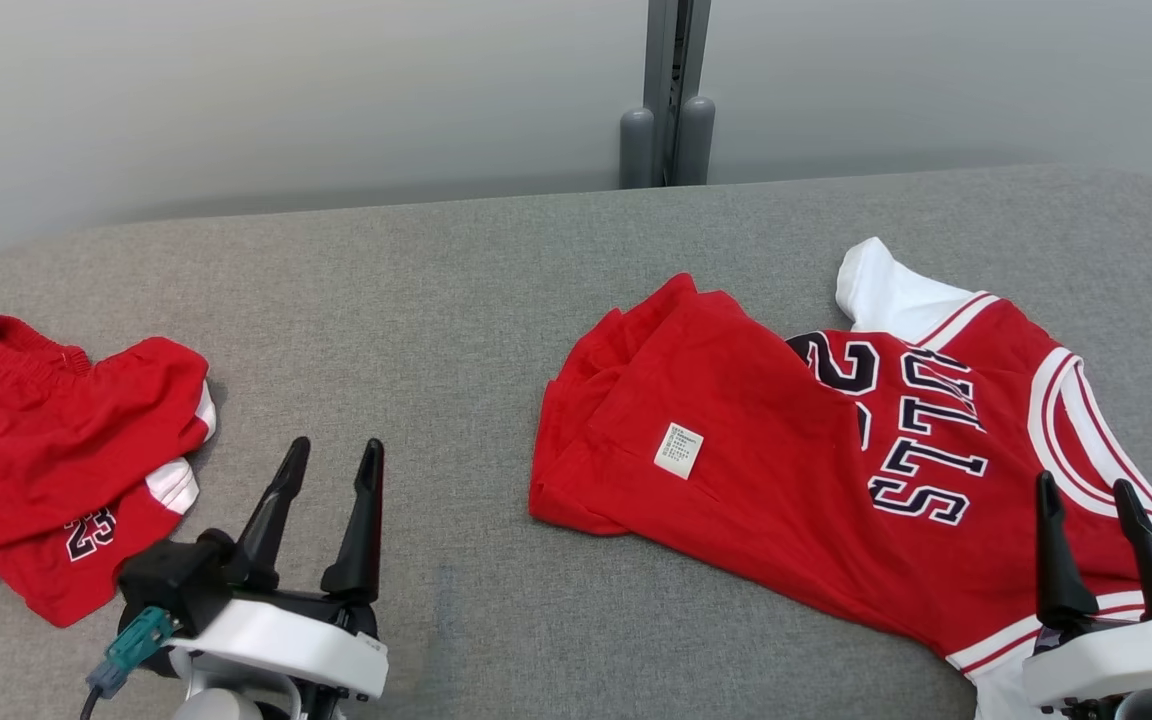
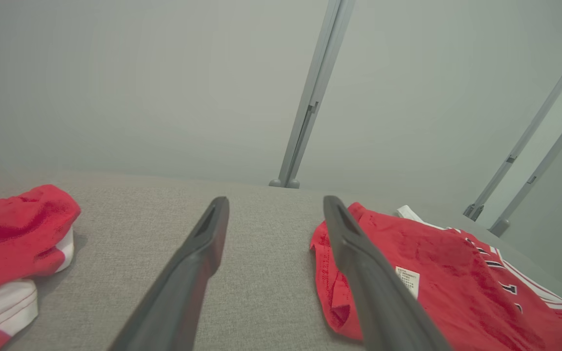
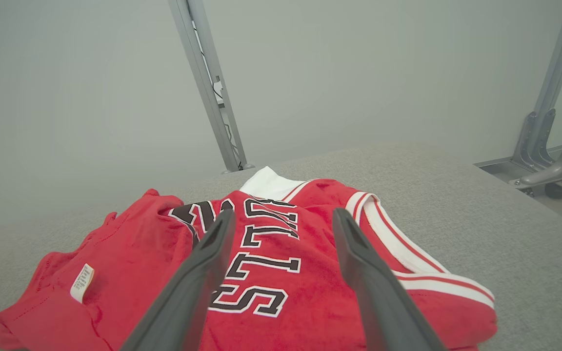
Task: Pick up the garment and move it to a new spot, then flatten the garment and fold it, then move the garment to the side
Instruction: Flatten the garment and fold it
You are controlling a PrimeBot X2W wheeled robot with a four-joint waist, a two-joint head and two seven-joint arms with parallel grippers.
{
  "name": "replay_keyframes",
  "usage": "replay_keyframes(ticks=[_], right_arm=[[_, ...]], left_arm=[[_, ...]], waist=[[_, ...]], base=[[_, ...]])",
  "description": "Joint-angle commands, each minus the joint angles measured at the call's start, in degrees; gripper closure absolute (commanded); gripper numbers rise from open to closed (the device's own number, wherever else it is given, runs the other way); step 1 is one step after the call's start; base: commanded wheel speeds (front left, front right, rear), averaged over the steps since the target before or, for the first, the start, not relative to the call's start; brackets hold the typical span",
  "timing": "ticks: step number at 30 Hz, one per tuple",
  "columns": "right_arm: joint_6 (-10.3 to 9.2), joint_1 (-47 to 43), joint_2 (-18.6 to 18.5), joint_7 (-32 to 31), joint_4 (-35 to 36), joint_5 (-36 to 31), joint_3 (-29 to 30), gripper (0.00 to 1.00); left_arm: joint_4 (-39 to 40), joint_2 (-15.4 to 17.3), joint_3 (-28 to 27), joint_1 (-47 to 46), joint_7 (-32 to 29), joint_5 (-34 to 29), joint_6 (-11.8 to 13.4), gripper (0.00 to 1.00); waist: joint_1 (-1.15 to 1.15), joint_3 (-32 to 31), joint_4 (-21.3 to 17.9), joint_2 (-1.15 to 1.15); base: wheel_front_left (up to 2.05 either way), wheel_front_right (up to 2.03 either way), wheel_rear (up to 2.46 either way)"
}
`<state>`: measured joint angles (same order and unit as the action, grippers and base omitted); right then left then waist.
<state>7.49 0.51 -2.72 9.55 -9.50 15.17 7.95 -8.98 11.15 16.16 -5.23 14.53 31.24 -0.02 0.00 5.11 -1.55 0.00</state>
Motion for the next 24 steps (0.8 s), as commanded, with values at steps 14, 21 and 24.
replay_keyframes(ticks=[14, 21, 24], right_arm=[[0.02, 0.9, -0.32, -1.18, 0.12, -0.27, -0.12, 0.0], [0.02, 2.58, -0.33, -0.46, -0.73, -0.1, -0.44, 0.0], [0.02, 3.02, -0.33, -0.27, -0.83, -0.13, -0.77, 0.0]], left_arm=[[-4.79, -0.16, 7.5, -9.61, -14.84, 1.16, -4.13, 0.0], [-10.62, -0.81, 10.6, -16.78, -23.32, 1.44, -4.93, 0.0], [-12.47, -1.74, 10.98, -18.44, -24.27, 1.6, -4.82, 0.0]], waist=[[0.0, 0.69, -3.17, 0.0], [0.0, 2.59, -6.62, 0.0], [0.0, 3.07, -7.58, 0.0]], base=[[0.0, 0.0, 0.0], [0.0, 0.0, 0.0], [0.0, 0.0, 0.0]])
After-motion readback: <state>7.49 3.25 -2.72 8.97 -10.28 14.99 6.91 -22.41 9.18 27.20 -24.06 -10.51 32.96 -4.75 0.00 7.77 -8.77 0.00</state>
